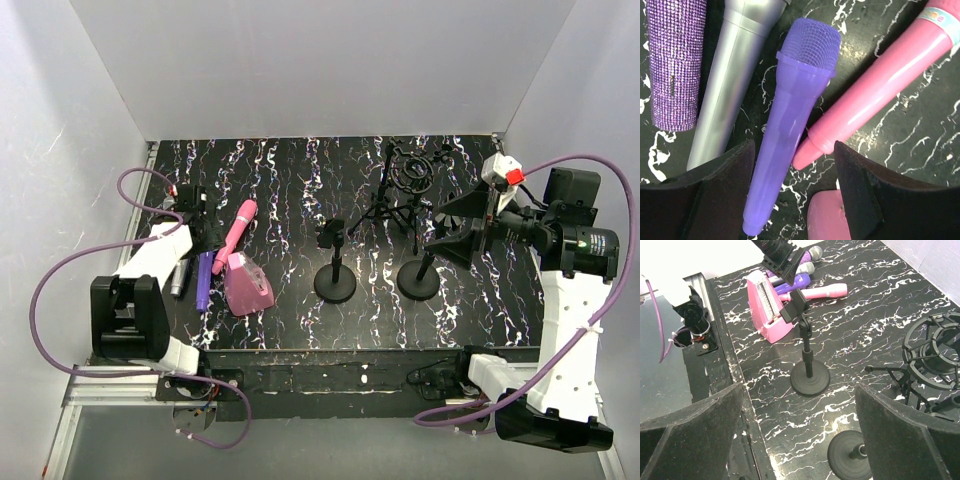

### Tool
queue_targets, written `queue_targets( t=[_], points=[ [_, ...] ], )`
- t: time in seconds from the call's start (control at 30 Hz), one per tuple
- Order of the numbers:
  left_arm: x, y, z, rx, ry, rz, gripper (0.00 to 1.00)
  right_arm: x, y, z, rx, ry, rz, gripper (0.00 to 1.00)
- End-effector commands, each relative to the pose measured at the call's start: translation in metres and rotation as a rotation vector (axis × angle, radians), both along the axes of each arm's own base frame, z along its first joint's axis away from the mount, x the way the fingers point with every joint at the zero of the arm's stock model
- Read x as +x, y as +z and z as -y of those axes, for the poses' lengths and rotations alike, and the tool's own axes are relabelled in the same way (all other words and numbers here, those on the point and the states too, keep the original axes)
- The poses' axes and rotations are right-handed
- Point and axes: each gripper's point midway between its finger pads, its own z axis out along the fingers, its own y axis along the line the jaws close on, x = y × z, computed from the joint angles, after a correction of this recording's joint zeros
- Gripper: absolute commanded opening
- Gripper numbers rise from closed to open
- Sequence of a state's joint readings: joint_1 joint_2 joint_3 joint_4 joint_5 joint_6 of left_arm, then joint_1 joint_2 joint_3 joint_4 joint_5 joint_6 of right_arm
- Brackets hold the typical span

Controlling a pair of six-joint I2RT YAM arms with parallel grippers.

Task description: Attach the microphones to the stand

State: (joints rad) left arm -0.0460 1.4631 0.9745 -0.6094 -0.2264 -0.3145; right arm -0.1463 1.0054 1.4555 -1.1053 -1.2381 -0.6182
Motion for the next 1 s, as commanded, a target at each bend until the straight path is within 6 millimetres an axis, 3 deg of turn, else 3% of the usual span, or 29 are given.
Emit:
queue_targets(
  t=[0.0,0.2,0.23,0.4,0.73,0.97],
  points=[
    [0.01,-0.01,-0.005,-0.022,0.017,0.011,0.61,-0.007,0.003,-0.003,0.016,0.027,0.025,0.98],
    [0.011,-0.025,-0.004,-0.05,0.001,-0.035,0.54,-0.009,0.004,-0.004,0.025,0.036,0.024,0.98],
    [0.01,-0.027,-0.014,-0.053,0.033,-0.037,0.54,-0.009,0.004,-0.004,0.026,0.037,0.024,0.98],
    [0.007,-0.042,-0.016,-0.067,0.033,-0.086,0.49,-0.011,0.002,-0.005,0.027,0.038,0.018,0.98],
    [0.002,-0.06,-0.011,-0.105,0.011,-0.148,0.46,-0.014,0.006,-0.006,0.037,0.05,0.024,0.98],
    [0.005,-0.053,-0.006,-0.125,-0.016,-0.132,0.12,-0.017,0.007,-0.006,0.036,0.048,0.025,0.98]
  ],
)
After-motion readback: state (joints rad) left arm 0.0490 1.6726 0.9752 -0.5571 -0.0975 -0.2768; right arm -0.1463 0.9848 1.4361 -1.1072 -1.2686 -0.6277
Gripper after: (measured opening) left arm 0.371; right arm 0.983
